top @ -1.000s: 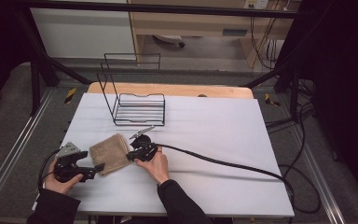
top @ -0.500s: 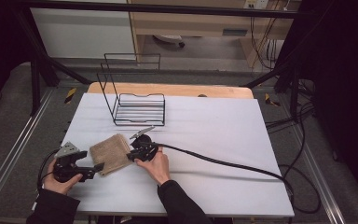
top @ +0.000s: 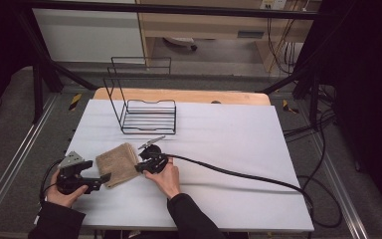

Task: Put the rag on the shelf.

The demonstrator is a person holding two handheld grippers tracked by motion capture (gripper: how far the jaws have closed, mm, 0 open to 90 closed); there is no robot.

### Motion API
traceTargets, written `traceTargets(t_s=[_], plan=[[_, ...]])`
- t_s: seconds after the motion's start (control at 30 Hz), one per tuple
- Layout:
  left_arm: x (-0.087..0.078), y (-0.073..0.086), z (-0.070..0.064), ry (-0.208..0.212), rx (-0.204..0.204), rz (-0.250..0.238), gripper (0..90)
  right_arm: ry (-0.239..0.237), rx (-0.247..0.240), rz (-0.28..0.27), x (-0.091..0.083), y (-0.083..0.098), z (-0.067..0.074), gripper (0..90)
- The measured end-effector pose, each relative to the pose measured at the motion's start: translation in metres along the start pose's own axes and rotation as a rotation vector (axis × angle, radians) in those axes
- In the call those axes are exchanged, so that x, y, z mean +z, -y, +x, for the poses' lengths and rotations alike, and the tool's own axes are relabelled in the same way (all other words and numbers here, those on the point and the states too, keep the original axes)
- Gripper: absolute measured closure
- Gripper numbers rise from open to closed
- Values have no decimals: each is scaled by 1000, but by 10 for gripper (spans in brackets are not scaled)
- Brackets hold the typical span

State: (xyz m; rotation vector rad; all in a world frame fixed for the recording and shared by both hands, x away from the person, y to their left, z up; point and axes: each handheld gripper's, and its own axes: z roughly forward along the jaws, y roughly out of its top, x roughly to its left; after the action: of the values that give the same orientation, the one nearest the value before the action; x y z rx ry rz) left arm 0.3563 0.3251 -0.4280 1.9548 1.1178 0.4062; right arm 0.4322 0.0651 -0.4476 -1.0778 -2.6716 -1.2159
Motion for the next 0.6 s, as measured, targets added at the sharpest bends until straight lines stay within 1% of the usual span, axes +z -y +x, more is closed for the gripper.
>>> traceTargets(t_s=[0.17,0.2,0.27,0.37,0.4,0.43,0.6], plan=[[-2,0,1,-3,-10,-11,86,7,-3,-8,-7,-1,4,847],[-2,0,1,-4,-11,-11,86,20,-6,-6,-12,0,8,846],[-2,0,1,-8,-13,-10,86,27,-5,-14,-17,2,10,846],[-2,0,1,-10,-17,-9,86,46,5,-16,-25,10,12,845],[-2,0,1,-10,-17,-9,87,46,5,-16,-25,10,12,845],[-1,0,1,-10,-19,-9,86,51,15,-15,-30,17,11,845],[0,0,0,-11,-24,-5,88,69,16,-27,-45,33,10,843]])
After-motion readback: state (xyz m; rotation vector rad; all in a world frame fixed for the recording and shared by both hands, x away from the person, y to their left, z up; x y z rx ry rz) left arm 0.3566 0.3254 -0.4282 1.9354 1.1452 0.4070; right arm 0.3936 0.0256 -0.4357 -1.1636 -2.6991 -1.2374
